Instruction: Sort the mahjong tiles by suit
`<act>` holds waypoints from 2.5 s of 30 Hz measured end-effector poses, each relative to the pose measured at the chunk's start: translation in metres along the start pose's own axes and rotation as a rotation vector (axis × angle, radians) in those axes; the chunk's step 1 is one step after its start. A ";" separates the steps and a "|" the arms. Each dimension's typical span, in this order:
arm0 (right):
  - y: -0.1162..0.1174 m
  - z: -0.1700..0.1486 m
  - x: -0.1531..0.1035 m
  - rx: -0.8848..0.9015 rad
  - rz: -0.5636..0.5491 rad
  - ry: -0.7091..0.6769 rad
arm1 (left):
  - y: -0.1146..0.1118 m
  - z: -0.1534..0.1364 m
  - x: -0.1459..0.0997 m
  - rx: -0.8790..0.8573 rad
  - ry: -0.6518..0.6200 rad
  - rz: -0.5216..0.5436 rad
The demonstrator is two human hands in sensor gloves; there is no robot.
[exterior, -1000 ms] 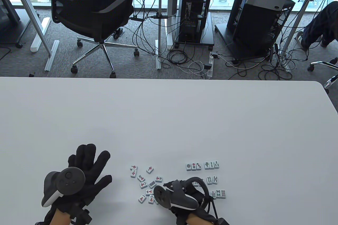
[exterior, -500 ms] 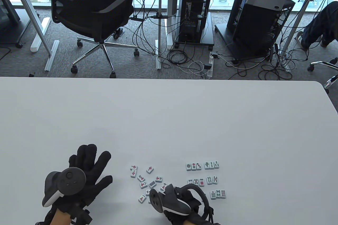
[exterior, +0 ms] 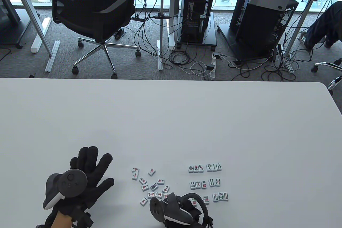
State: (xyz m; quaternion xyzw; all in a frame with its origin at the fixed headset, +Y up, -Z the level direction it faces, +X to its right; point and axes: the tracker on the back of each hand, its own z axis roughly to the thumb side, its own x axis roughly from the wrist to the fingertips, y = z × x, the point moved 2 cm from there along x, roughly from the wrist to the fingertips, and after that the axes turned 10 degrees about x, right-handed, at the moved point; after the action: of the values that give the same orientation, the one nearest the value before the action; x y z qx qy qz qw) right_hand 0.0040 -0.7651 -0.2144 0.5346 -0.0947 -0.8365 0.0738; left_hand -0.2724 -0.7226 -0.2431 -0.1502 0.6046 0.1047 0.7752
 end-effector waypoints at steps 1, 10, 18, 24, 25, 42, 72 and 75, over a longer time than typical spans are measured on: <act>0.000 0.000 0.000 0.013 -0.002 -0.004 | 0.000 0.000 0.000 0.000 0.000 0.000; -0.010 -0.014 -0.001 0.103 -0.056 -0.039 | 0.000 0.000 0.000 -0.001 0.002 -0.004; -0.080 -0.094 -0.012 0.030 -0.258 -0.007 | 0.001 -0.003 0.001 -0.006 0.013 0.003; -0.078 -0.176 -0.018 -0.011 -0.192 0.035 | 0.001 -0.002 0.000 -0.002 0.009 0.001; -0.072 -0.186 -0.019 0.008 -0.176 0.063 | 0.001 -0.002 0.000 -0.002 0.008 0.002; -0.016 -0.208 -0.003 -0.044 -0.044 0.140 | 0.000 -0.002 0.001 0.005 0.012 -0.004; -0.048 -0.040 0.042 -0.014 -0.252 -0.087 | -0.001 0.000 0.001 -0.007 -0.008 0.001; -0.041 -0.025 0.054 -0.051 -0.219 -0.072 | -0.001 0.000 0.001 -0.006 -0.012 0.000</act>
State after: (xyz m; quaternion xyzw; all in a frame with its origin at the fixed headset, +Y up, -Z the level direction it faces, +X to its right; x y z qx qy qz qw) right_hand 0.0032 -0.7393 -0.2824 0.5091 -0.0168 -0.8605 -0.0078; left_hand -0.2718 -0.7238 -0.2441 -0.1519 0.5998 0.1077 0.7782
